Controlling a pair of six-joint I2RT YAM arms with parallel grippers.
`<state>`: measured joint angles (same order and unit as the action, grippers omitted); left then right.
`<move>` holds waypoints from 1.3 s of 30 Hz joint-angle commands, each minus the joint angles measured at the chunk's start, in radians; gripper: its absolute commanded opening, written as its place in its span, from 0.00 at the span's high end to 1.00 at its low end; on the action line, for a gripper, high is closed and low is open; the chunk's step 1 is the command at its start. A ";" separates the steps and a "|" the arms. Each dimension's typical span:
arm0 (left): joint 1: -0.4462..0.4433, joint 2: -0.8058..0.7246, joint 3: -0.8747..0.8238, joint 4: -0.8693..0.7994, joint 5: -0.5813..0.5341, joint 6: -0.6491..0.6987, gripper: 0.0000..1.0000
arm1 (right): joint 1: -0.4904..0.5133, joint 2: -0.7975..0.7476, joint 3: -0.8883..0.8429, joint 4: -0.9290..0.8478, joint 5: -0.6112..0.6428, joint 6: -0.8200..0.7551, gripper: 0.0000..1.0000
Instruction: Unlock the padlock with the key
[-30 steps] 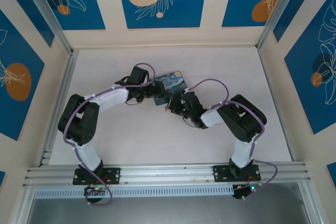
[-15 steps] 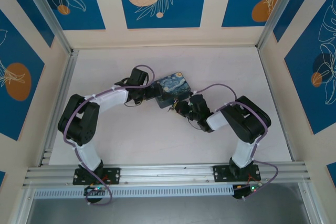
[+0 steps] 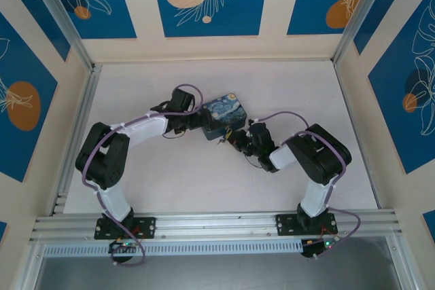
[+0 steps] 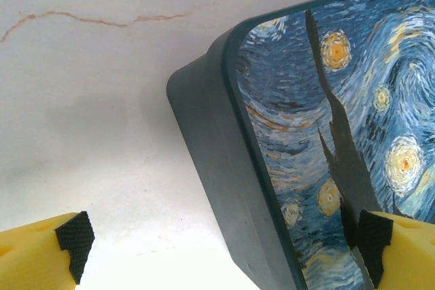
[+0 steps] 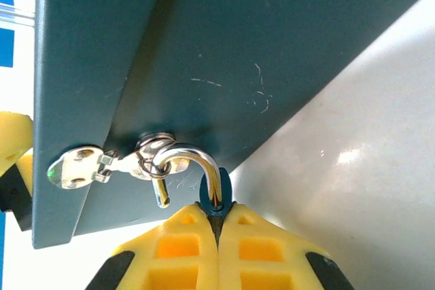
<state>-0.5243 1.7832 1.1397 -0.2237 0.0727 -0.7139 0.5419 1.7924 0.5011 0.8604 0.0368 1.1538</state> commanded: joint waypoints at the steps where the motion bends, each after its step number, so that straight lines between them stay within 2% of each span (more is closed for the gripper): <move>1: -0.014 0.053 -0.022 -0.102 -0.068 0.030 0.00 | -0.020 0.030 -0.011 -0.025 0.031 0.051 1.00; 17: -0.015 0.100 -0.034 -0.107 -0.065 0.013 0.00 | -0.112 0.047 0.059 -0.041 0.023 0.147 1.00; 25: -0.015 0.113 -0.035 -0.111 -0.065 0.005 0.01 | -0.193 0.043 0.075 -0.093 -0.030 0.124 1.00; 32: -0.015 0.114 -0.032 -0.111 -0.062 0.005 0.01 | -0.243 -0.023 0.020 -0.096 -0.061 0.097 1.00; 39: -0.015 0.116 -0.029 -0.111 -0.060 0.005 0.01 | -0.251 -0.027 0.052 -0.119 -0.096 0.078 1.00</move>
<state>-0.5396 1.8320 1.1526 -0.1299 0.0704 -0.7269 0.2878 1.7897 0.5392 0.7681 -0.0509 1.2560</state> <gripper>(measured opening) 0.995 0.034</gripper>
